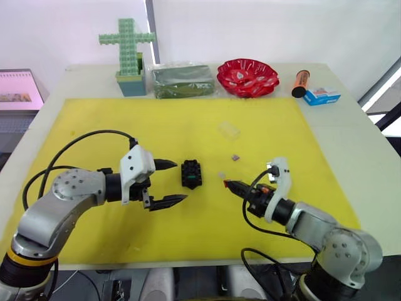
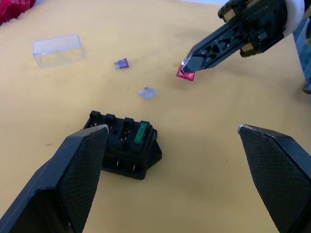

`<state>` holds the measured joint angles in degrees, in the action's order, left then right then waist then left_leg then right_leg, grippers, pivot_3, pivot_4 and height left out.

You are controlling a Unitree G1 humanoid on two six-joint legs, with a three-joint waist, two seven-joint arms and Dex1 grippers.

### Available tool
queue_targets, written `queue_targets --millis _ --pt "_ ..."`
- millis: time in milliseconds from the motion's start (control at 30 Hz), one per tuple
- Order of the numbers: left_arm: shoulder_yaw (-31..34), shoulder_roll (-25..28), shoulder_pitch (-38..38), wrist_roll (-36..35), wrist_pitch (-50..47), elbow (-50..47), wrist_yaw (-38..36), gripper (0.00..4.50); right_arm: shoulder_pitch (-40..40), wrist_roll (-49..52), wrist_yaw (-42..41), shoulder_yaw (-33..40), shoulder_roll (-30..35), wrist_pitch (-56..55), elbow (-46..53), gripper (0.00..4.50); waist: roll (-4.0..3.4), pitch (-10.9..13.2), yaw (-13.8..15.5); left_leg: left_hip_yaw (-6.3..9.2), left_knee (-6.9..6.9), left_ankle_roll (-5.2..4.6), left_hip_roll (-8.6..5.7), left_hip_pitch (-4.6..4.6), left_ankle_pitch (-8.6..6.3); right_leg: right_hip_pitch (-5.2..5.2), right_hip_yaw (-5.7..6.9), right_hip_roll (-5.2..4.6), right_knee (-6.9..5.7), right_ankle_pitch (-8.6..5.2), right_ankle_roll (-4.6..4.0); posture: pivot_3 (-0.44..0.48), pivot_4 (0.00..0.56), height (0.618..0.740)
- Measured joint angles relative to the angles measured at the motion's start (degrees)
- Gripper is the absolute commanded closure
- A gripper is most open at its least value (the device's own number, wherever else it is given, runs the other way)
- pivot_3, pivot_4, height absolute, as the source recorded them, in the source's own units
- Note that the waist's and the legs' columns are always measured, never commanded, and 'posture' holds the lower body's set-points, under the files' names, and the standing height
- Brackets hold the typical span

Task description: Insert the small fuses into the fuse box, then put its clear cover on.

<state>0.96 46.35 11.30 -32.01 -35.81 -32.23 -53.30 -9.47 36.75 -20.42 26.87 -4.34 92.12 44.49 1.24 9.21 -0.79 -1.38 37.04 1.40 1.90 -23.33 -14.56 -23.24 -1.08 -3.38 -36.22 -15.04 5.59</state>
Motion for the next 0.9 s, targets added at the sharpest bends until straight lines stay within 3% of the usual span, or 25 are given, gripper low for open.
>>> queue_targets --millis 267,900 --pt "0.5 0.4 -0.6 0.1 -0.3 -0.5 2.3 0.0 1.3 0.1 6.1 1.6 -0.3 0.0 -0.2 4.47 0.0 0.0 0.0 0.01 -0.04 0.0 -0.01 0.0 0.0 0.0 0.01 -0.01 0.03 -0.01 -0.02 0.0 0.15 0.74" --pt "0.5 0.6 -1.8 0.4 -0.2 -0.6 4.9 0.0 1.9 9.7 12.0 -0.7 -0.1 0.0 -4.5 4.47 0.0 0.0 0.0 0.01 -0.04 0.0 0.0 0.0 0.0 0.0 0.0 -0.01 0.05 -0.1 -0.18 0.0 0.15 0.74"
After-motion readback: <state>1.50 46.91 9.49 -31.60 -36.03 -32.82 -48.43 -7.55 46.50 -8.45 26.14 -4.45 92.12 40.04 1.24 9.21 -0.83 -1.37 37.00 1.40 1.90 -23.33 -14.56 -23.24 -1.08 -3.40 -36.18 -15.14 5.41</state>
